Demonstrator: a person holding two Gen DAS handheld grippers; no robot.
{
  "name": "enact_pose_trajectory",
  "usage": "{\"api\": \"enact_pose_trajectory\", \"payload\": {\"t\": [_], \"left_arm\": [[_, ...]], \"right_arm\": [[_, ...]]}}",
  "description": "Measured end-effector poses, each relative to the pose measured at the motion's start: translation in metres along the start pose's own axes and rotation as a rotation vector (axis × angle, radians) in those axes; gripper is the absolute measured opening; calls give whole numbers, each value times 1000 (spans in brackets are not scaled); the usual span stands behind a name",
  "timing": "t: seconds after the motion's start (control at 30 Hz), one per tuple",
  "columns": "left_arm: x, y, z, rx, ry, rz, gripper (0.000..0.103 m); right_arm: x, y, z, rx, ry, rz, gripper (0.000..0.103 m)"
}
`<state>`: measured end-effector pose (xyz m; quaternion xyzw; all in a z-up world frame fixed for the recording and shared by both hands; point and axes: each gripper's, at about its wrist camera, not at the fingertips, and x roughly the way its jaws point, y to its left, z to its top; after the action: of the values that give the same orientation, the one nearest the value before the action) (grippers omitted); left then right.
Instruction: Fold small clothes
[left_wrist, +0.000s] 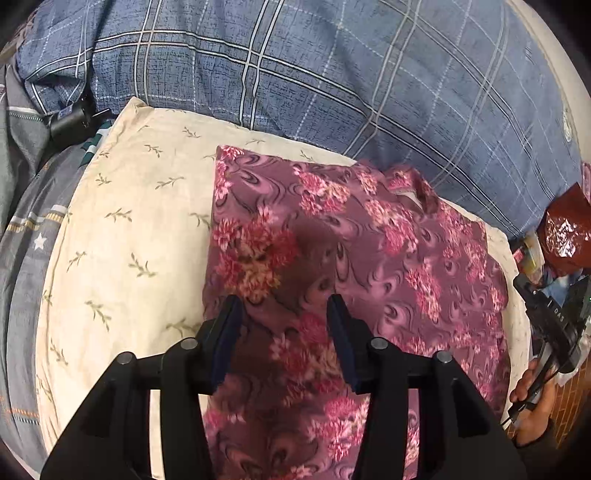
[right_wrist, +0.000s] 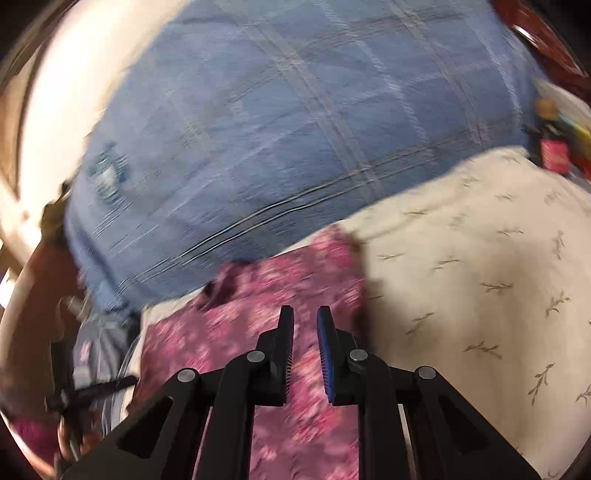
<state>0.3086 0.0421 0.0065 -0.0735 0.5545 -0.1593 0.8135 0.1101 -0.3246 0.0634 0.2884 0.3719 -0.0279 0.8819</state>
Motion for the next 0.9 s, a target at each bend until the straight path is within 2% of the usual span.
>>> {"api": "enact_pose_trajectory", "payload": {"t": [0.07,0.13,0.2,0.27,0.33,0.43,0.53,0.6,0.63,0.77,0.9], "left_arm": [[7,-5,-11,25,23,15,49],[15,-14,-19,79,12,67,49],[17,-29,-24,150,1,112,60],[17,-35,-26,168,9,133,61],[12,-32,-28,148,38,106,61],[-3,-19,-39,72,70,21,61],[-25,-10,-55,48,75,-5,61],[-37,-2,-68,34,89,-29,61],[-43,2,-75,27,94,-44,61],[-62,24,-112,-12,135,-57,61],[-69,41,-149,-37,196,-74,61]], "right_arm": [[9,2,-11,-35,56,-3,17],[33,-6,-26,-25,167,-48,16],[32,-18,-34,21,112,8,15],[30,-24,-30,73,135,33,15],[25,-26,-27,97,164,35,16],[8,-22,-35,52,207,-8,17],[-22,-20,-49,18,209,-28,18],[-45,-21,-61,7,204,-49,32],[-54,-23,-66,3,200,-63,34],[-99,-37,-93,-4,199,-105,36],[-138,-57,-126,27,208,-111,37]]}}
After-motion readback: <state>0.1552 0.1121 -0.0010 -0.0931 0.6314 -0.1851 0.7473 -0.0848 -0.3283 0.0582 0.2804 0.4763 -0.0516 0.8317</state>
